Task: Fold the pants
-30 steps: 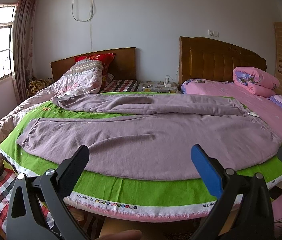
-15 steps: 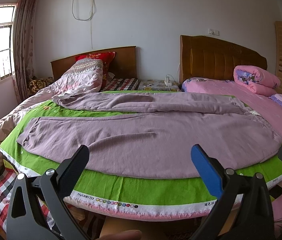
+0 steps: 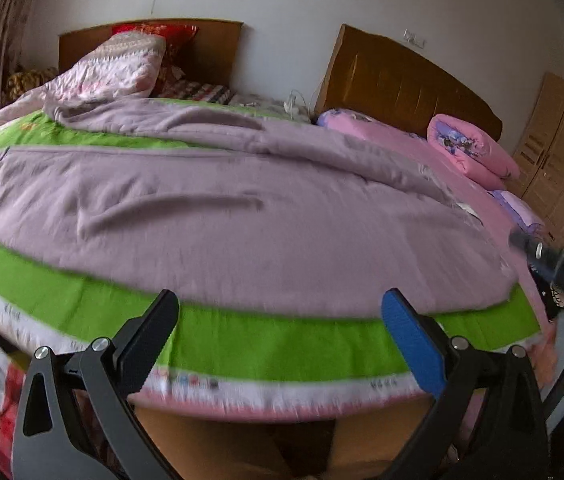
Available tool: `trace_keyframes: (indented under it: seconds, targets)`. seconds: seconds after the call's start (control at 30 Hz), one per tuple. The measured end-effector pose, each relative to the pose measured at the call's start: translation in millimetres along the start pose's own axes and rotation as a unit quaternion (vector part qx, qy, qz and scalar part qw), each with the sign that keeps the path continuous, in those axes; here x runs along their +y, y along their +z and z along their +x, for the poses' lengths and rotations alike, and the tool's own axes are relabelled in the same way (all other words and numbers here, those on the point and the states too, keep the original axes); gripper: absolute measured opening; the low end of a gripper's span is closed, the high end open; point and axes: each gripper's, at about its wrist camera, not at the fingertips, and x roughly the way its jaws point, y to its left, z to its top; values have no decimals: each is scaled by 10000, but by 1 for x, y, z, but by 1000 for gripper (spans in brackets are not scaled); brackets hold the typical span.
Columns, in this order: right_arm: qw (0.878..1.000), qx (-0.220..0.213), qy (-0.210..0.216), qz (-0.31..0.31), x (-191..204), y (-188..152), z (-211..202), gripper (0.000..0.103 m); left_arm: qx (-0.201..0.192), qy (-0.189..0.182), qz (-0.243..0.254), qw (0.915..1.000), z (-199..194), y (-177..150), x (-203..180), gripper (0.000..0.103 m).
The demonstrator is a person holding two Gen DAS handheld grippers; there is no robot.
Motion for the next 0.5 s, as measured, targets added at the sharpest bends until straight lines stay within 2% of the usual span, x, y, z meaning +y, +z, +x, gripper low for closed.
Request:
trace_keyframes:
  seconds: [0.07,0.1,0.2,0.27,0.3,0.37,0.4,0.43,0.5]
  targets:
    - [9997,81,63,-199,-5,33,13,99,-41,44,245,9997,9,22,-4,101]
    - [9992,37,156,-354,-9,55,21,99,-79,-111,353,9993,16,42,-5,101]
    - [9957,75,306,-874,-25,110,58,99,-586,-365,609,9958,35,102,-3,101]
    - [9922,102,629,-1073,-36,138,87,99,-771,-448,921,9918,56,138,-4,101]
    - [9902,304,901,-1026,-45,152,110,99,-709,-453,1213,9891,73,157,-5,101]
    - [9866,840,1137,-812,-63,168,156,99,-255,-285,2189,9750,124,196,-13,101]
    - [9834,1242,988,-882,-70,175,185,99,-18,-195,2521,9675,151,213,-13,101]
    - [9798,1464,791,-1113,-74,182,207,99,212,-219,2720,9618,179,229,-10,101]
    - [9747,1444,561,-1614,-84,195,239,98,721,-436,2817,9558,227,254,1,101]
